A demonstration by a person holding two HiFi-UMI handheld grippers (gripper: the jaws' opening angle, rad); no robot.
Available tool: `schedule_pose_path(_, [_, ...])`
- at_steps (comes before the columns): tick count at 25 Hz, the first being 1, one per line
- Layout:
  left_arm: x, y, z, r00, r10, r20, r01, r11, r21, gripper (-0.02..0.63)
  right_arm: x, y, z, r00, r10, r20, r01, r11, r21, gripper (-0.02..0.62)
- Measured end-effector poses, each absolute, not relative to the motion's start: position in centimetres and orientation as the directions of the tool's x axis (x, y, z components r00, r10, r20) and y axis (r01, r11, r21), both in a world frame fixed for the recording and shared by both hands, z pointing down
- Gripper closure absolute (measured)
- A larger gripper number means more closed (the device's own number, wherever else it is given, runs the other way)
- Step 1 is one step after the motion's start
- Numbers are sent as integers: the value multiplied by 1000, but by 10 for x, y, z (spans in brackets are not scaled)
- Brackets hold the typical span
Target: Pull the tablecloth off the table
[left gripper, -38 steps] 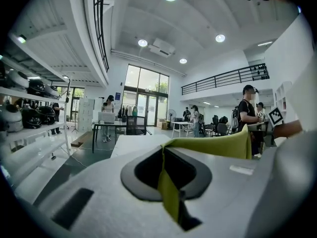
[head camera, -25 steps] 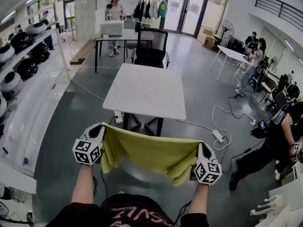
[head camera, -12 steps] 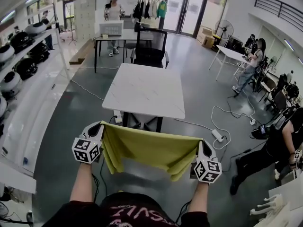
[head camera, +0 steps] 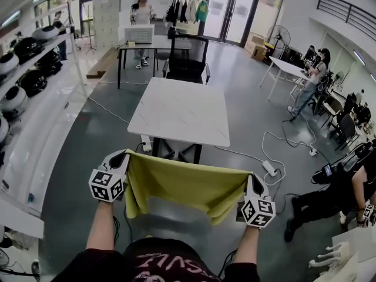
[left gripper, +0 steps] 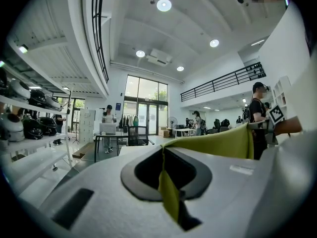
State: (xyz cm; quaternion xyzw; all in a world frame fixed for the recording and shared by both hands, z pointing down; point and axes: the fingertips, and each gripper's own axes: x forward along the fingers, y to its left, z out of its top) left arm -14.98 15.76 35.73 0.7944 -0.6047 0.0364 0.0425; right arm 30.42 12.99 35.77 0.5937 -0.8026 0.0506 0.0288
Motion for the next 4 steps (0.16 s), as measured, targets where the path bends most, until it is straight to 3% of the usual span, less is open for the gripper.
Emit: schedule_pose_path(4, [-150,162,352,264,-960,97,-964,-263,22,598,303,132,353,-292,-951,97,-956,290,-34,581])
